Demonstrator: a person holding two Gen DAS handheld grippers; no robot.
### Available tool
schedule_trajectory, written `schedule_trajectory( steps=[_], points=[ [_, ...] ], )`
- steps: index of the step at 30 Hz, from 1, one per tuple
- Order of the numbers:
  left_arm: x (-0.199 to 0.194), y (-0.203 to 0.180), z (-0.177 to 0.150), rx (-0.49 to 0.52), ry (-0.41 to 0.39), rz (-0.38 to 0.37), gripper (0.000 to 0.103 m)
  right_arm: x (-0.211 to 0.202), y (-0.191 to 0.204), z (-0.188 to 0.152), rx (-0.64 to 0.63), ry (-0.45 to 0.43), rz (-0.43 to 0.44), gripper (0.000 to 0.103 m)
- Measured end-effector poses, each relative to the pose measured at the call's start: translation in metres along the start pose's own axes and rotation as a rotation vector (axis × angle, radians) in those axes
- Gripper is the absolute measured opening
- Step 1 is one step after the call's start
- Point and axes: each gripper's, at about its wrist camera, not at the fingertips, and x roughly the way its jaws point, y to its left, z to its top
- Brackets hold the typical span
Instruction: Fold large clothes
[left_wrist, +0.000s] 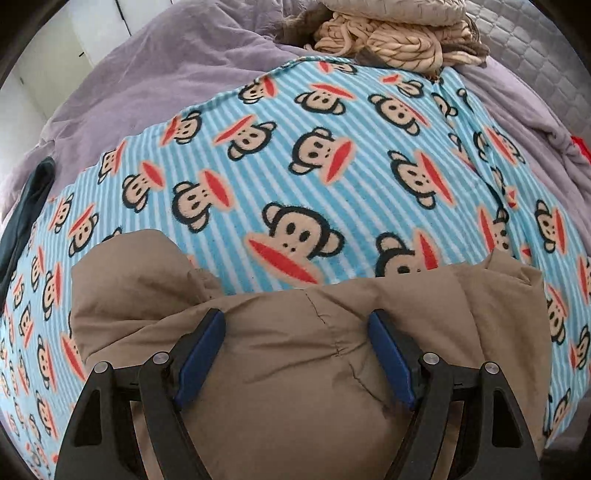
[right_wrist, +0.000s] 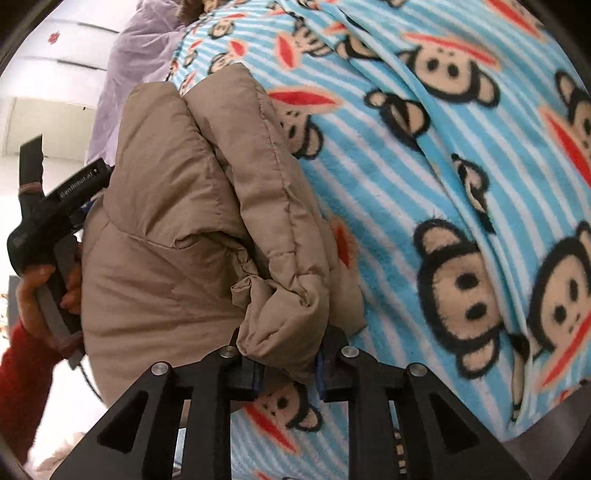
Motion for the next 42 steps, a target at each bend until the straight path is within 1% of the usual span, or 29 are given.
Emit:
schedule_trajectory(
  steps=[1,3,6,8,9,11,13,14,16,18,19,21,23,28,30,31,32,35,36,37,38,39,40,42],
  points=[
    [-0.001,0.003,-0.001,-0.004,-0.001,-0.006,0.079,-0.004,-0.001,0.002,0.013,0.016,0.007,0.023],
    [-0.001,0.008,-0.003,-0.014,-0.001,-0.016,0.079,-0.017,0.000,0.005,0.008,0.011,-0.015,0.028],
    [-0.001,0.014,-0.005,-0.022,0.000,-0.025,0.079,-0.049,0.011,0.002,-0.054,-0.067,-0.100,0.028],
    [-0.001,0.014,-0.006,-0.014,0.000,-0.023,0.080,-0.073,0.025,0.004,-0.124,-0.144,-0.144,0.028],
    [-0.001,0.014,-0.006,-0.011,-0.001,-0.019,0.080,-0.085,0.036,0.005,-0.170,-0.186,-0.146,0.028],
    [-0.002,0.013,-0.006,-0.009,0.001,-0.011,0.080,-0.095,0.056,0.010,-0.241,-0.216,-0.117,0.028],
    [-0.006,0.013,-0.006,-0.012,0.006,0.001,0.080,-0.089,0.076,0.016,-0.307,-0.190,-0.086,0.028],
    [-0.009,0.013,-0.006,-0.018,0.009,0.009,0.080,-0.079,0.085,0.019,-0.345,-0.162,-0.086,0.028],
    [-0.024,0.018,-0.008,-0.037,0.013,0.015,0.080,-0.058,0.093,0.020,-0.384,-0.091,-0.124,0.028],
    [-0.040,0.024,-0.014,-0.054,0.013,0.008,0.080,-0.029,0.086,0.018,-0.383,-0.001,-0.170,0.028],
    [-0.050,0.029,-0.020,-0.065,0.014,0.003,0.080,-0.020,0.079,0.014,-0.375,0.027,-0.185,0.028],
    [-0.067,0.036,-0.033,-0.083,0.017,-0.001,0.080,-0.013,0.064,0.004,-0.348,0.058,-0.177,0.028],
    [-0.084,0.043,-0.051,-0.112,0.032,-0.005,0.080,-0.012,0.060,0.004,-0.330,0.067,-0.164,0.028],
    [-0.107,0.051,-0.096,-0.205,0.077,-0.004,0.080,-0.007,0.062,0.013,-0.351,0.094,-0.171,0.028],
    [-0.112,0.051,-0.112,-0.240,0.096,-0.007,0.080,-0.008,0.060,0.012,-0.364,0.109,-0.177,0.029],
    [-0.114,0.051,-0.121,-0.262,0.105,-0.015,0.080,-0.001,0.068,0.022,-0.369,0.115,-0.181,0.029],
    [-0.115,0.052,-0.128,-0.282,0.112,-0.025,0.080,-0.002,0.068,0.023,-0.374,0.122,-0.184,0.029],
    [-0.116,0.051,-0.144,-0.316,0.135,-0.036,0.080,-0.002,0.073,0.025,-0.393,0.134,-0.189,0.030],
    [-0.116,0.052,-0.148,-0.327,0.147,-0.043,0.080,-0.002,0.075,0.026,-0.397,0.136,-0.192,0.032],
    [-0.116,0.052,-0.151,-0.337,0.153,-0.055,0.081,-0.004,0.076,0.023,-0.400,0.135,-0.193,0.034],
    [-0.116,0.053,-0.152,-0.342,0.154,-0.060,0.085,-0.005,0.077,0.024,-0.402,0.135,-0.194,0.035],
    [-0.116,0.053,-0.153,-0.345,0.151,-0.060,0.098,-0.006,0.079,0.025,-0.403,0.134,-0.193,0.037],
    [-0.117,0.054,-0.154,-0.347,0.144,-0.053,0.103,-0.008,0.080,0.026,-0.404,0.133,-0.193,0.038],
    [-0.116,0.054,-0.153,-0.343,0.137,-0.044,0.103,-0.009,0.082,0.029,-0.405,0.135,-0.195,0.040]
  ],
)
